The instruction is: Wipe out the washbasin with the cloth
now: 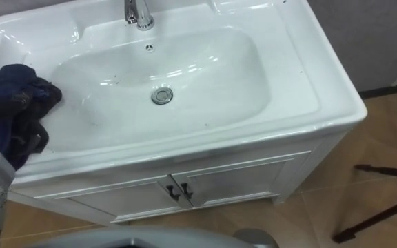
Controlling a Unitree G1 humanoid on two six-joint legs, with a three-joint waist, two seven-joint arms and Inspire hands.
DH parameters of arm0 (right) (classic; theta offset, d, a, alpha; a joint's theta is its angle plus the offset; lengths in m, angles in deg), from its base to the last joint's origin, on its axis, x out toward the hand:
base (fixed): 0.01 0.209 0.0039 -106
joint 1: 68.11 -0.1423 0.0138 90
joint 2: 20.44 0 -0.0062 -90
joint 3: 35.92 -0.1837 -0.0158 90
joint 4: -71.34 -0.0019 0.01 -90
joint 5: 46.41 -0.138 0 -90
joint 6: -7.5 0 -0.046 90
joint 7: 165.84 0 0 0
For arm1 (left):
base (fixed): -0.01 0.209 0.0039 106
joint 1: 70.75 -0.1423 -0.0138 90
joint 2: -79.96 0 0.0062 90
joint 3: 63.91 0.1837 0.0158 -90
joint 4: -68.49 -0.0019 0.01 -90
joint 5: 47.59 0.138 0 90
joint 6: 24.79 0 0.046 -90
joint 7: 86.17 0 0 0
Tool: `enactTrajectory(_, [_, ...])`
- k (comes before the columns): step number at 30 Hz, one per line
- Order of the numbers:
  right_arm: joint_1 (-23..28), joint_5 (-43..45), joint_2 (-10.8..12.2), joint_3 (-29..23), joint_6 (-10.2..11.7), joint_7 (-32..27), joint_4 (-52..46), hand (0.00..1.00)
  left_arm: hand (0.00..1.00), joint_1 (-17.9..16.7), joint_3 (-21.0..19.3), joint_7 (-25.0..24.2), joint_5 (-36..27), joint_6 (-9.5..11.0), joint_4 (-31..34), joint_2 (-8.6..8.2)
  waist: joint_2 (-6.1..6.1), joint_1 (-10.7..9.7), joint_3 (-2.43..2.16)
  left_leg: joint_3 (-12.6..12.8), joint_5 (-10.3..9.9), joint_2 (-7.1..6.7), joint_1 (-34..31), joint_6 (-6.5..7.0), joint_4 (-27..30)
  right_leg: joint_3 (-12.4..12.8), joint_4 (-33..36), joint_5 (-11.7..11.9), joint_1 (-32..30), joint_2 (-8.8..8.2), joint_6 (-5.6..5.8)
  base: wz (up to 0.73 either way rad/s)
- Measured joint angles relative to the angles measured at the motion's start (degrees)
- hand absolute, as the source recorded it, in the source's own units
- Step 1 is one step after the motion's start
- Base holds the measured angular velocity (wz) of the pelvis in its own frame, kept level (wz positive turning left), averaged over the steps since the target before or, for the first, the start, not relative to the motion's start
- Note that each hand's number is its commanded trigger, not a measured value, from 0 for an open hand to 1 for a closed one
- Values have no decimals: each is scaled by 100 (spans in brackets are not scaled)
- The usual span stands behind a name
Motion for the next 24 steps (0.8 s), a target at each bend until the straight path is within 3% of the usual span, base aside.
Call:
enactTrajectory(10, [73, -31, 16, 4, 57, 48, 14, 0, 0, 1, -98, -123, -143, 151, 0, 0, -6, 76, -2, 0, 0, -2, 8, 0, 4, 20, 10, 1, -1, 1, 1, 0])
enactTrajectory(18, [107, -28, 35, 1, 117, 51, 41, 0, 0, 1, -255, -166, -99, 156, 136, 0, -37, 141, -20, 0, 0, -3, -11, 0, 43, 26, 11, 5, 0, -4, 0, 0])
enactTrajectory(20, [102, -14, 35, 2, 155, 49, 61, 0, 0, 4, -309, 25, -39, 205, 386, 3, -57, 148, -26, 5, 0, -3, -8, 0, 42, 27, 10, 5, 0, -5, 1, 0])
enactTrajectory(22, [89, -14, 34, 1, 245, 45, 168, 0, 0, 65, -487, 289, 175, 432, 466, 5, -48, 146, -12, 8, 0, -4, 0, 0, 45, 26, 10, 7, 5, -3, 1, -3])
enactTrajectory(24, [44, -9, 34, 3, 274, 33, 255, 0, 0, 134, -608, 571, 373, 487, 512, 9, -8, 144, -12, 3, 0, -6, -5, 0, 52, 21, 6, 9, 7, -6, 4, 0])
